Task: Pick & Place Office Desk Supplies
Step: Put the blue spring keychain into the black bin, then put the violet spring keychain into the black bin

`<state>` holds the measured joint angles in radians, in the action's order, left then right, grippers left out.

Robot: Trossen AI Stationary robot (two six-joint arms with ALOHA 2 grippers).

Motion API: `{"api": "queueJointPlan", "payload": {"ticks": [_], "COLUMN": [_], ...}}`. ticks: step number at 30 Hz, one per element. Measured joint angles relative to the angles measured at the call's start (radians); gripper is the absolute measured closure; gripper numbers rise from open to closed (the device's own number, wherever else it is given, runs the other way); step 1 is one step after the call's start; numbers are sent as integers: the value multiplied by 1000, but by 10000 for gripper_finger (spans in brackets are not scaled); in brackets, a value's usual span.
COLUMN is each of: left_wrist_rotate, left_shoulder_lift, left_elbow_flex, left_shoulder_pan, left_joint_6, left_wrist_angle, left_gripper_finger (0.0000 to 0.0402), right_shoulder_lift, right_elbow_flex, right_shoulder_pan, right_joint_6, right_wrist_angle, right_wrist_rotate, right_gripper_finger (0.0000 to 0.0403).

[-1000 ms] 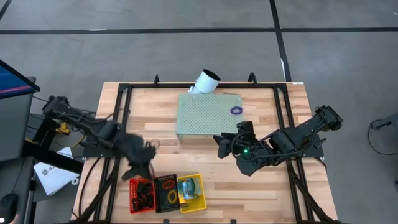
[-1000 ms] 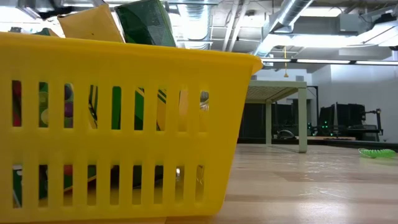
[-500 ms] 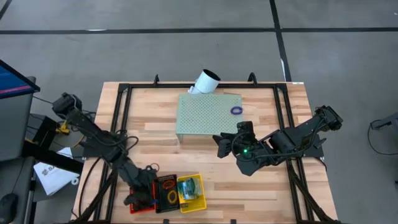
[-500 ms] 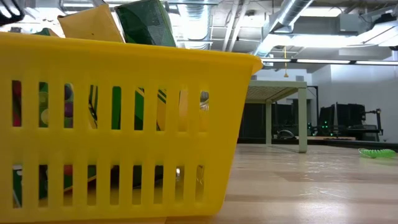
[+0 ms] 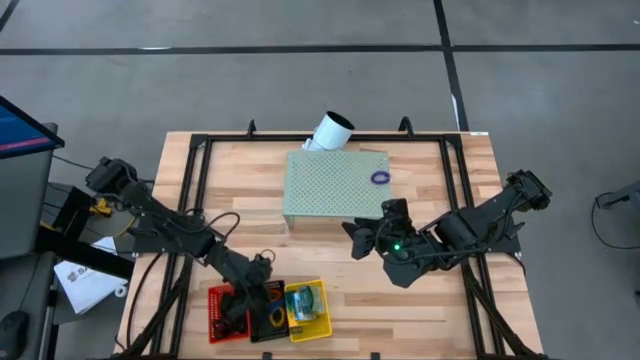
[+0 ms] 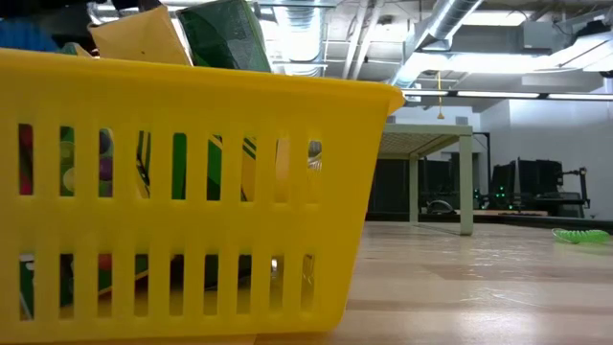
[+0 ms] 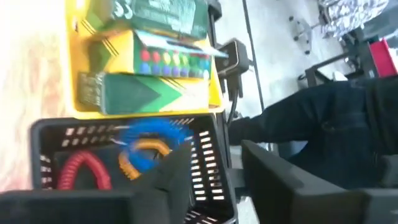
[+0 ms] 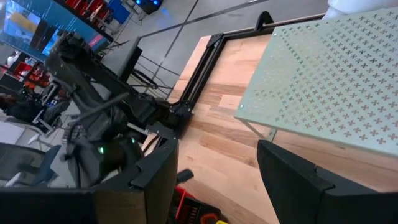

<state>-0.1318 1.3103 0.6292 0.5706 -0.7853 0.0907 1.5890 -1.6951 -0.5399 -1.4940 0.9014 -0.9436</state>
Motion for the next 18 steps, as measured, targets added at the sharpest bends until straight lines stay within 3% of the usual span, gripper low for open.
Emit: {"api": "queueJointPlan", "payload": {"ticks": [5,9,14,18], "left_wrist_rotate": [1,2,100,218], "left_shoulder_lift": [-68,-132,-236,-312], "left_elbow_flex": [0,0,0,0], "left_shoulder_pan": [-26,-29,-29,-29], "left_joint_6": [1,21,24,66], "left_wrist_angle": [-5,7,93,168], "left_gripper_finger": [204,172,169,180], "right_shoulder_lift": [0,0,0,0], "right_elbow_flex": [0,0,0,0], "right_shoulder_pan": [-9,-17,9,97], "right_joint_6": [0,-14,-165,-304], "right_wrist_angle": [6,28,212,456], "right_wrist_rotate": [-4,-33,-33,109], "right_gripper_finger": [188,188,191,201]}}
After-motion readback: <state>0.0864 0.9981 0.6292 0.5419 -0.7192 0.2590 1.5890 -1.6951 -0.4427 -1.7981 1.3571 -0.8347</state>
